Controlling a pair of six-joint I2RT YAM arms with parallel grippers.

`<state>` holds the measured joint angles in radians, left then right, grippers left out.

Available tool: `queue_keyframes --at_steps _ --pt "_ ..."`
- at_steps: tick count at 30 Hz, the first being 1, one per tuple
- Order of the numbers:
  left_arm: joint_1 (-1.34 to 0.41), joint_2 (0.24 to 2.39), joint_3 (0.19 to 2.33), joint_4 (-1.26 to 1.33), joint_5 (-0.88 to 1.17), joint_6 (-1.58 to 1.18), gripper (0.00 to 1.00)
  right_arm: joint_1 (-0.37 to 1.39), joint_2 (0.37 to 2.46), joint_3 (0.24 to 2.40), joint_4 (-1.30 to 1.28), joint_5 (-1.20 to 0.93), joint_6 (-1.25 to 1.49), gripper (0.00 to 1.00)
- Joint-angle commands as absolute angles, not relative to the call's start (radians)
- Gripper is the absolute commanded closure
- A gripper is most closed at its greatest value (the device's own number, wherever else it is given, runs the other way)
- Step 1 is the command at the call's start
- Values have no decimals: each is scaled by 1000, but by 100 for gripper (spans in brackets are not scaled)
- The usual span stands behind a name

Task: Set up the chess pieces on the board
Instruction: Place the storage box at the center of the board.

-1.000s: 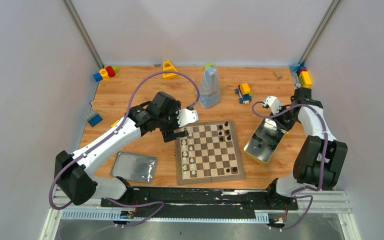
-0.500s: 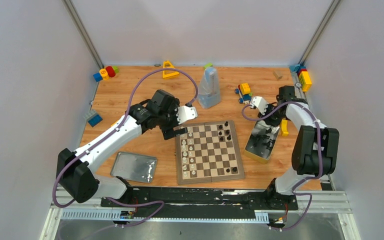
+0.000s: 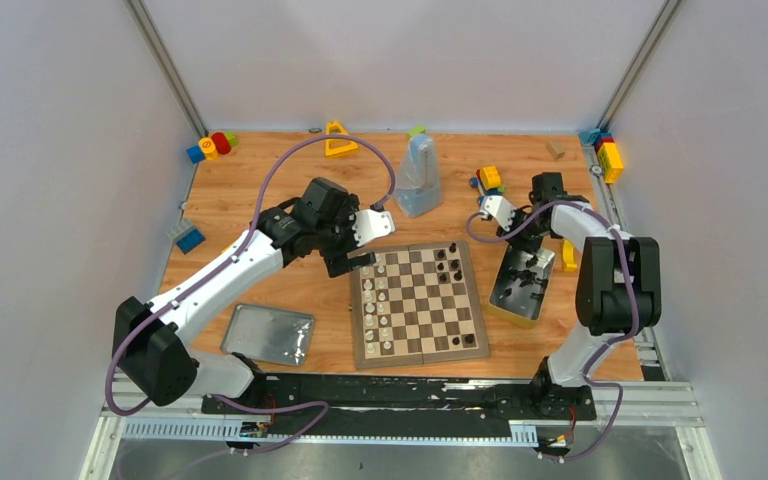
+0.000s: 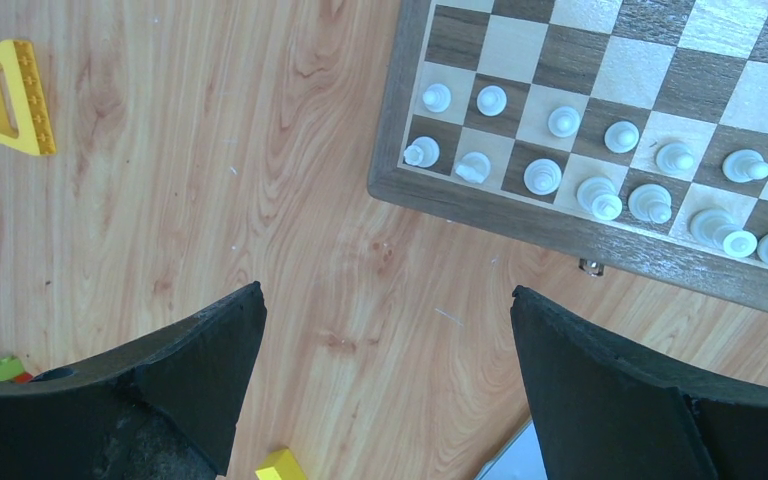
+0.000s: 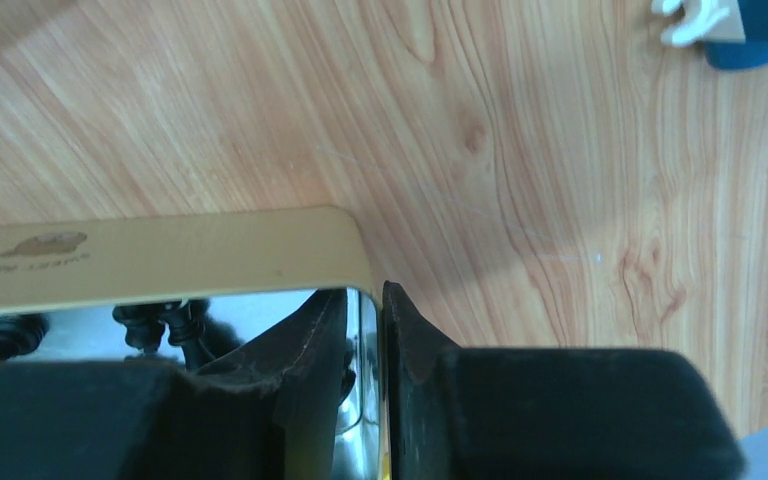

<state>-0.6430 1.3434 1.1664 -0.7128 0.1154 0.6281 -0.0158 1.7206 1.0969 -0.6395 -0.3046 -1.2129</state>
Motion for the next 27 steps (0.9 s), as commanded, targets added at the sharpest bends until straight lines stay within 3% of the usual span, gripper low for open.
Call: queue_keyframes --at_steps 1,10,15,27 --pt "-635 1344 1175 -675 132 628 0 48 1739 1137 -611 -323 -1199 81" --pt "-623 1334 1167 -662 135 618 0 160 1746 1155 -607 -296 -1222 82" --pt "-612 1324 1162 -642 134 605 0 161 1733 1214 -603 -297 -1111 68" --pt "-561 1324 1164 -589 53 512 0 88 1536 1161 -695 -380 -750 49"
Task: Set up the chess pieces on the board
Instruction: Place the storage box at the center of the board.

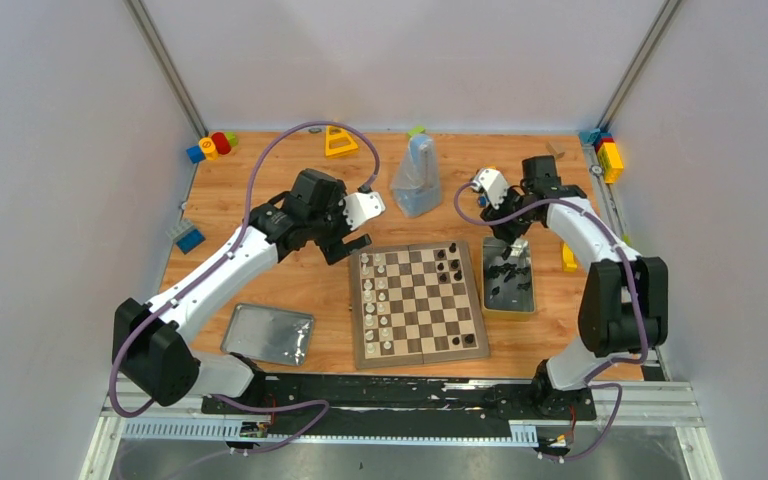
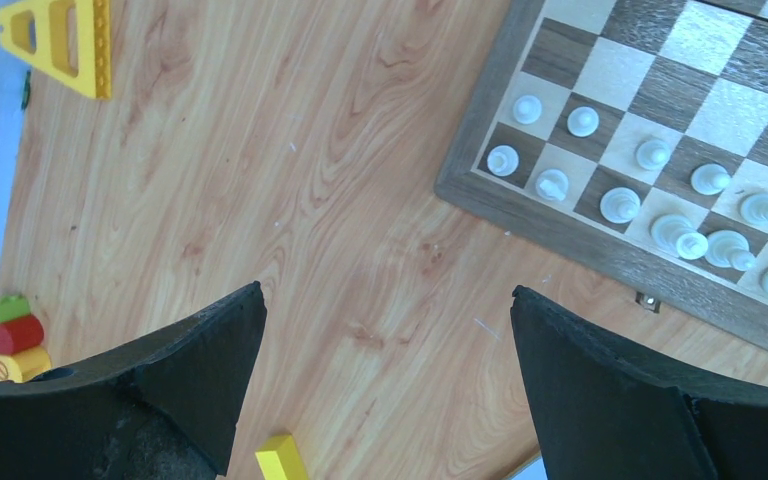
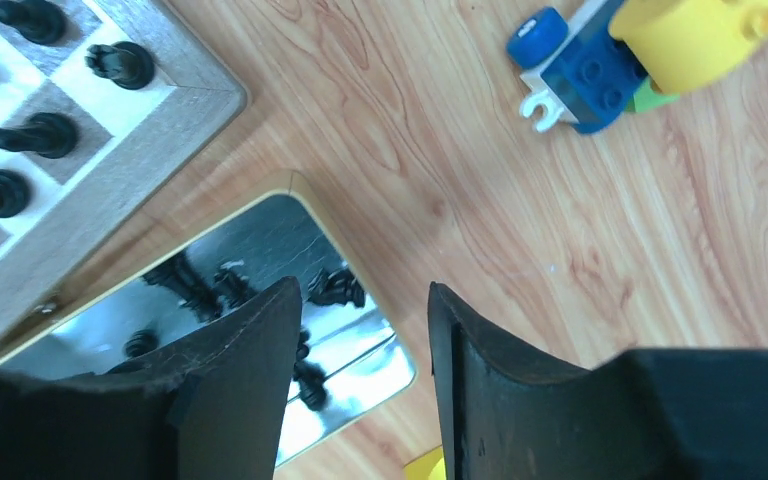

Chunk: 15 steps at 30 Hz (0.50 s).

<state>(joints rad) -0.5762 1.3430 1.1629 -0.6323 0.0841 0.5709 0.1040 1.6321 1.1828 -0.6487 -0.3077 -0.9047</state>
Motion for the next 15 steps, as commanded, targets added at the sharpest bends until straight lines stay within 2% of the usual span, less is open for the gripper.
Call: queue_keyframes --at_steps 1,15 --pt "-559 1324 1162 -588 49 508 0 87 1516 1145 -708 -397 -726 49" --pt "-552 1320 1166 -613 68 455 0 88 1425 918 -732 -467 -614 52"
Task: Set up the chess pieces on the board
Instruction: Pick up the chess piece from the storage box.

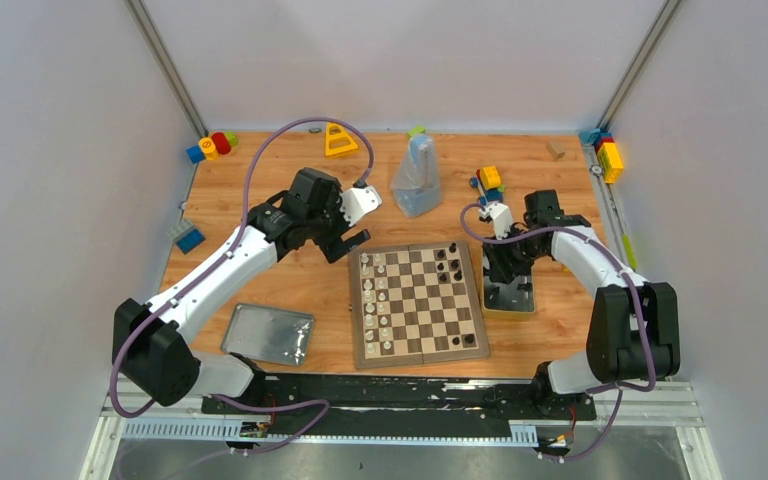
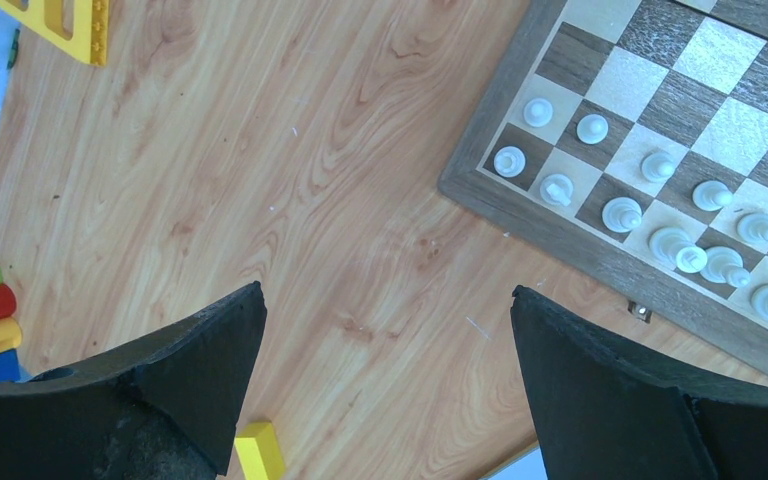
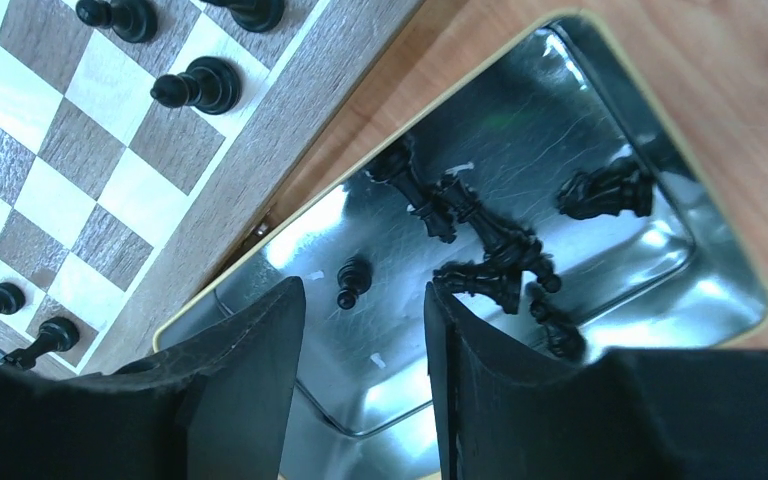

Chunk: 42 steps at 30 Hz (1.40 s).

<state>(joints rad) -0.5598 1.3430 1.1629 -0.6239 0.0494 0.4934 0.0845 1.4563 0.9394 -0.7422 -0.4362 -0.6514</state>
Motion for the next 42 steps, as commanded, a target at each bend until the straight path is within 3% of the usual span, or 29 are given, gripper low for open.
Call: queue_keyframes --at_steps 1,32,42 --pt "-552 1322 1165 -614 72 454 0 89 1426 912 -730 -465 -614 53" --pt "-552 1299 1141 -607 81 454 0 100 1494 856 -701 -443 -606 76" --pt "-552 1292 1134 -604 75 453 0 100 1473 895 -723 -415 -609 98"
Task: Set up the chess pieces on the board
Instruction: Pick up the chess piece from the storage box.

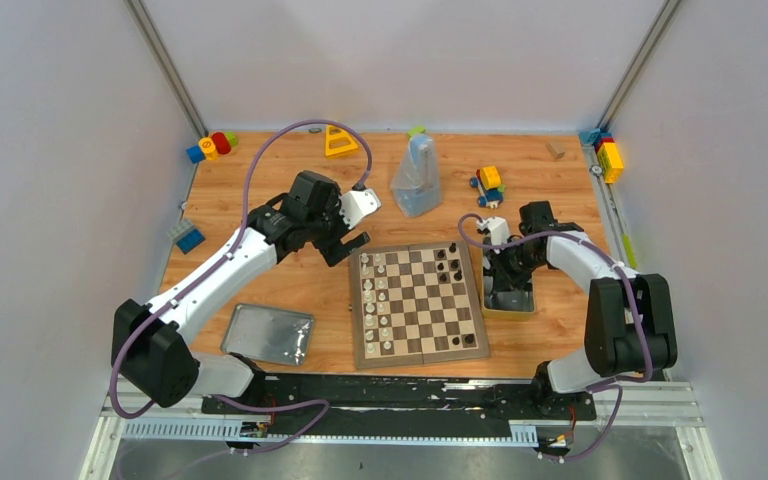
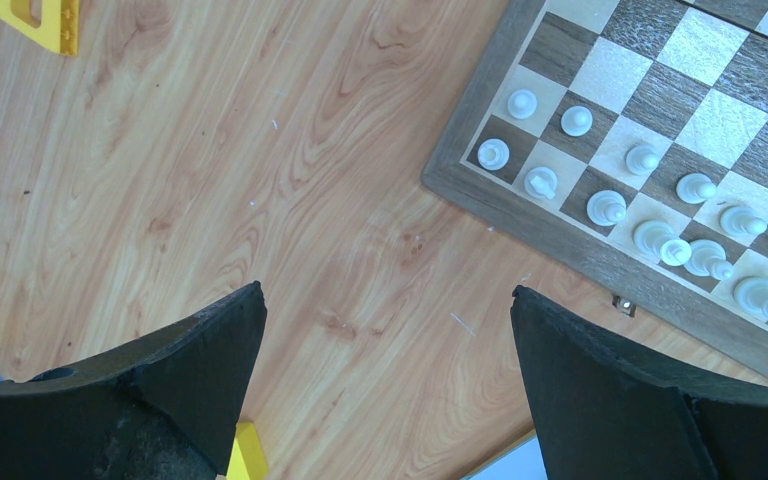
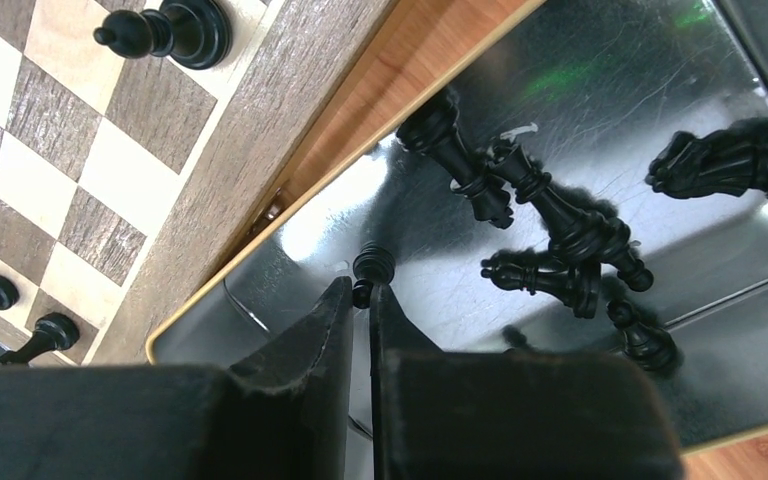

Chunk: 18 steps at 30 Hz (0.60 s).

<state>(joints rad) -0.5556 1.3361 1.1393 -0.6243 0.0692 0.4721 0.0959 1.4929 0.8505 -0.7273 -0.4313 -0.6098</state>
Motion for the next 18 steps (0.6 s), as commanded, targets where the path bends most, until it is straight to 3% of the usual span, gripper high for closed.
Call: queue_keyframes --at_steps 1,10,18 --pt "-552 1289 1135 -604 74 453 0 101 1461 908 -737 -408 -612 100" --pt "-547 1275 1129 -597 71 437 0 122 1376 1075 -900 -426 -602 100" --pt "-502 1271 1140 -589 69 406 0 285 1380 1161 -931 -502 -552 100"
